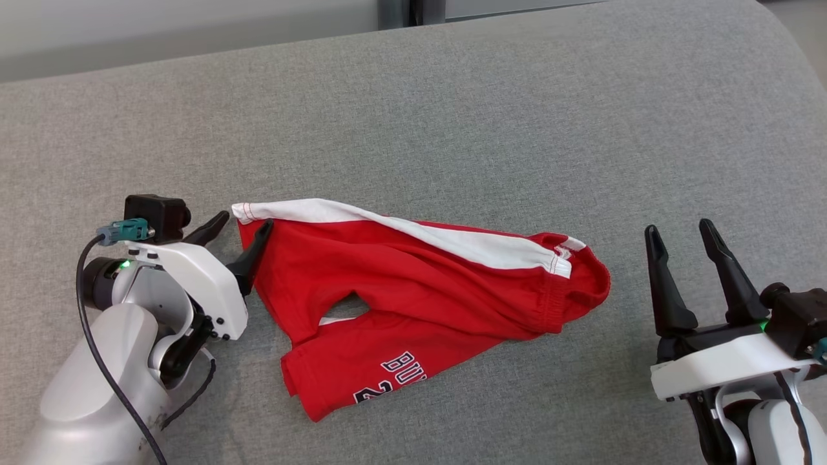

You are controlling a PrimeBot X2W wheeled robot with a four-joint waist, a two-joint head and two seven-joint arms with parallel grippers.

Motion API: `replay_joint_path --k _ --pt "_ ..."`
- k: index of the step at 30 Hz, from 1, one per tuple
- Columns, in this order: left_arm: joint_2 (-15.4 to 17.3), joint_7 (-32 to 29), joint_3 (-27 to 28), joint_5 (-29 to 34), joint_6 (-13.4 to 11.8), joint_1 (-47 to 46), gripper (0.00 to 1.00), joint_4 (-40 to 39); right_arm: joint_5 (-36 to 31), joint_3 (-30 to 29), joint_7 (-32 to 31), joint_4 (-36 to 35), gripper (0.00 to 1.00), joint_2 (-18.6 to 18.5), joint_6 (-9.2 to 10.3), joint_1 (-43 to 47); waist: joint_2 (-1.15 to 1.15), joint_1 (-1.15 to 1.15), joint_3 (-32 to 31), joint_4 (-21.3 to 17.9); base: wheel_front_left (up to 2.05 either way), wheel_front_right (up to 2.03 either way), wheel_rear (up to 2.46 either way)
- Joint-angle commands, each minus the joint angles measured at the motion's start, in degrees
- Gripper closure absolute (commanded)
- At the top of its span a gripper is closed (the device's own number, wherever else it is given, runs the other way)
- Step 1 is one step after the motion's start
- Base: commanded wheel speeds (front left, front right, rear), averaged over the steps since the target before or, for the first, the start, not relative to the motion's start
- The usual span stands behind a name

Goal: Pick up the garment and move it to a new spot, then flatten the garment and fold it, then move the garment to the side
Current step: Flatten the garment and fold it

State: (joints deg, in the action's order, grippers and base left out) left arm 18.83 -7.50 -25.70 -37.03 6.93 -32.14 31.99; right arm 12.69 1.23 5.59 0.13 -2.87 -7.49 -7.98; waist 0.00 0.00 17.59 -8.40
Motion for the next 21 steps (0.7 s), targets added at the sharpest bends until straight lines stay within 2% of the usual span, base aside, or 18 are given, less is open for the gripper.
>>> replay_joint_path --k 1,3,4,12,21 --pt "0.13 0.34 -0.37 -0.76 0.33 -1.52 0.09 1.13 0.56 0.23 0.28 0.15 0.00 -0.13 -0.01 -0.86 0.00 0.00 0.18 -0.10 0.00 0.00 0.00" --pt "0.28 0.83 -1.08 -1.33 0.54 -2.07 0.79 1.98 0.60 0.42 0.20 0.31 0.00 -0.14 -0.01 -1.02 0.00 0.00 0.32 -0.20 0.00 0.00 0.00" --pt "0.36 1.30 -1.51 -1.84 0.51 -2.43 1.00 2.25 0.68 0.61 0.06 0.42 0.00 -0.14 -0.01 -1.04 0.00 0.00 0.40 -0.24 0.00 0.00 0.00" --pt "1.70 4.78 -5.81 -4.27 0.53 -3.84 1.00 2.58 2.11 2.62 -1.93 1.32 0.00 -0.95 -0.01 -0.49 0.00 0.00 0.39 0.15 0.00 0.00 0.00" --pt "2.06 6.76 -9.23 -6.08 0.55 -4.34 1.00 3.71 7.18 11.46 -7.72 3.33 0.00 -4.12 -0.01 -0.47 0.00 0.00 0.05 1.72 0.00 0.00 0.00"
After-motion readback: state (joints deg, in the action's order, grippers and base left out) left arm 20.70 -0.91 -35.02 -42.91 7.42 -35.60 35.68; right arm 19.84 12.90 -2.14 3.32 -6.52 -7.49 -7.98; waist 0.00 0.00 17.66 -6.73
